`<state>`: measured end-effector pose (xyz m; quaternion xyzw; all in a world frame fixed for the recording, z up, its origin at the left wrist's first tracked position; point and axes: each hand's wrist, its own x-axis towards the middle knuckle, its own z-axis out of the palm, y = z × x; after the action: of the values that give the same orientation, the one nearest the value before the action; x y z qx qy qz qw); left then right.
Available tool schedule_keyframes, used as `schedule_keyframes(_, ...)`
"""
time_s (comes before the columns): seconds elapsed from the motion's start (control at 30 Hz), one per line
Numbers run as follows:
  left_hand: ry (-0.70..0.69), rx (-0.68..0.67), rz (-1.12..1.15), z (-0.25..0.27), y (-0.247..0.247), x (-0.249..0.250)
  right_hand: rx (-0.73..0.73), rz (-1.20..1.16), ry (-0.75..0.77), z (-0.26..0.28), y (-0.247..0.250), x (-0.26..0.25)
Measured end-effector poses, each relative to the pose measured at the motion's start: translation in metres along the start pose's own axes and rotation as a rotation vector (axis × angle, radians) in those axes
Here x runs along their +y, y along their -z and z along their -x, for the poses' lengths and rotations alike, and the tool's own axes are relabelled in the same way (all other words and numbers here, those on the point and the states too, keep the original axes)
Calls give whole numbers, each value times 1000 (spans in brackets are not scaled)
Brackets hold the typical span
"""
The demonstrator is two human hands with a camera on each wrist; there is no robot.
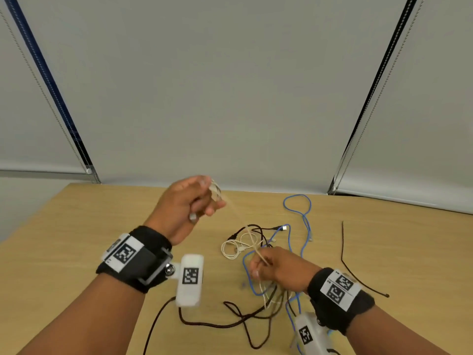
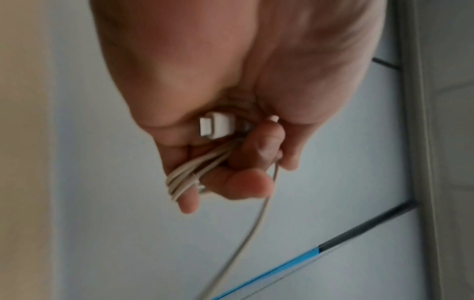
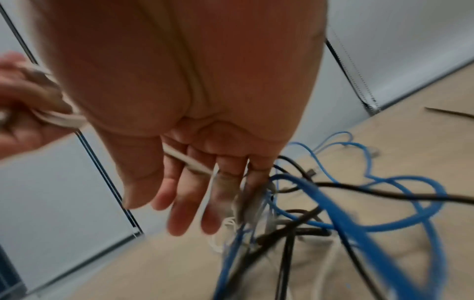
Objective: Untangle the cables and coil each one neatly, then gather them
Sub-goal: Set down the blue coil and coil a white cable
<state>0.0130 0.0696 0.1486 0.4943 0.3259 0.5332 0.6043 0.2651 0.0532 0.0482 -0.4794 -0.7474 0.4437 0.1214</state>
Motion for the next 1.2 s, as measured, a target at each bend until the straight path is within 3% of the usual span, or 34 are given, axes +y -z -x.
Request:
schedule_keyframes(0.1,-51,35,50,-7,10,13,10,-108,-56,3,-10,16)
schedule_keyframes(0.23,-19,84,-229,-5,12,1,21,-600,24,10,2,8)
schedule_keyframes(0.3,9,123,-312,-3,9,-12,95,-710,54,13,14,-4)
schedule_keyframes(0.5,109,129,-269,3,6,-33,590,-375,-60,-4,29,-23)
schedule_keyframes(0.57,127,108,-206,4,6,-34,641,-367,-91,-7,32,-20)
schedule_keyframes(0.7,145,77,-152,3,8,-36,739,-47,-117,-3,36,-18)
schedule_keyframes(0.77,165,61,-167,3,7,-37,719,-37,-18,0,34,-28)
schedule_keyframes(0.87,213,-7,-160,4,-2,-42,540,5,181,-2,20,-46)
schedule_keyframes(0.93,238,-53,-125,5,-9,-44,470,-67,234,-5,11,-55)
schedule_keyframes(1.07,261,-99,105,6,-16,-44,485,-298,216,-6,4,-58)
schedule_keyframes(1.2,198,-9,398,5,-18,-39,333,-401,123,-9,-8,-55)
